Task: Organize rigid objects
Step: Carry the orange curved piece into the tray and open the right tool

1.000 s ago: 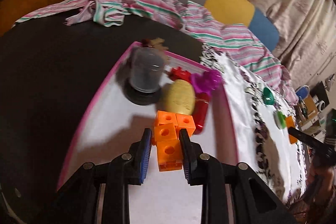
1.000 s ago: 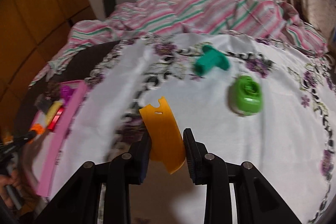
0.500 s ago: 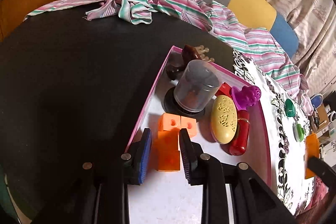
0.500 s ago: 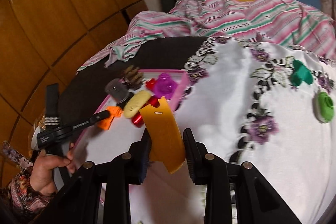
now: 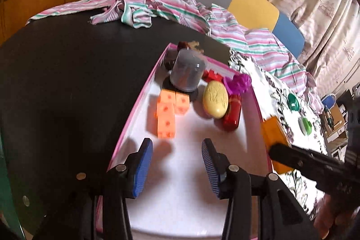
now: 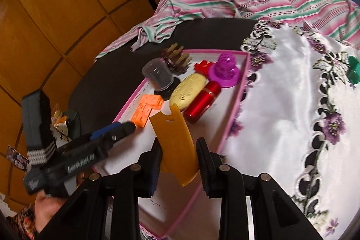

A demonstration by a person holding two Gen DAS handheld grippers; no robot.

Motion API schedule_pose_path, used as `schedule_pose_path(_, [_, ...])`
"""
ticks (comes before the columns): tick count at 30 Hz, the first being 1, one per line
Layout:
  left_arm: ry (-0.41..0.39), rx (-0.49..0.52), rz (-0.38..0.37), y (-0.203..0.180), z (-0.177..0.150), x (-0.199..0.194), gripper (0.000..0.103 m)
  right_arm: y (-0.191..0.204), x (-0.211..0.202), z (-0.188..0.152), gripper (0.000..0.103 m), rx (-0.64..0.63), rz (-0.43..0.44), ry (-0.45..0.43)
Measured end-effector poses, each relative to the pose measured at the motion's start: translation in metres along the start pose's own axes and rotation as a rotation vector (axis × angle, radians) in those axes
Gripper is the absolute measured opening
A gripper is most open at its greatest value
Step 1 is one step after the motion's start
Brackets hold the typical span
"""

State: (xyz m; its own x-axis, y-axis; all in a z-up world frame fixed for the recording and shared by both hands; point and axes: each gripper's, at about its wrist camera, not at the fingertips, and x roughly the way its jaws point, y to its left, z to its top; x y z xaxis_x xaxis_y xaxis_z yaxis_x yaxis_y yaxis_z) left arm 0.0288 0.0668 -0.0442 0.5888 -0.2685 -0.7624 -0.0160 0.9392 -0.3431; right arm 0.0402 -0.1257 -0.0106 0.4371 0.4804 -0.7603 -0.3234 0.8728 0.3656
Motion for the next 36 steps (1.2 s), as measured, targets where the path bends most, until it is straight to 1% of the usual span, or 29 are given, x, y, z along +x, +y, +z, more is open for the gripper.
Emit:
schedule_pose_path(4, [0.014,0.005,-0.015,0.002,-0.007,-0.003,0.046,0.009,0.014,0.001,0.031,-0.011,0.001,0.027])
schedule_pose_path(11, [-0.007,0.028,0.004,0.004,-0.012,-0.013,0.046,0.020,0.035,0.005,0.031,-0.017,-0.015,0.063])
schedule_pose_path(14, [-0.005,0.029,0.004,0.006,-0.013,-0.016,0.046,0.026,0.046,0.009,0.031,-0.027,-0.035,0.074])
schedule_pose_path(20, [-0.008,0.024,0.006,0.010,-0.016,-0.021,0.046,0.043,0.069,0.018,0.031,-0.100,-0.082,0.079])
schedule_pose_path(24, [-0.005,0.016,0.007,0.012,-0.018,-0.022,0.046,0.044,0.079,0.024,0.031,-0.113,-0.139,0.073])
schedule_pose_path(26, [-0.004,0.016,0.006,0.013,-0.018,-0.023,0.046,0.041,0.078,0.025,0.032,-0.107,-0.139,0.070])
schedule_pose_path(28, [-0.011,0.012,0.005,0.013,-0.018,-0.024,0.046,0.039,0.071,0.024,0.036,-0.096,-0.127,0.056])
schedule_pose_path(31, [-0.007,0.009,0.000,0.011,-0.018,-0.022,0.046,0.036,0.059,0.020,0.039,-0.086,-0.111,0.038])
schedule_pose_path(33, [-0.007,0.013,-0.012,0.009,-0.018,-0.021,0.046,0.035,0.049,0.017,0.040,-0.083,-0.104,0.026])
schedule_pose_path(36, [-0.009,0.030,-0.043,0.002,-0.019,-0.022,0.046,0.033,0.040,0.014,0.040,-0.079,-0.119,0.019])
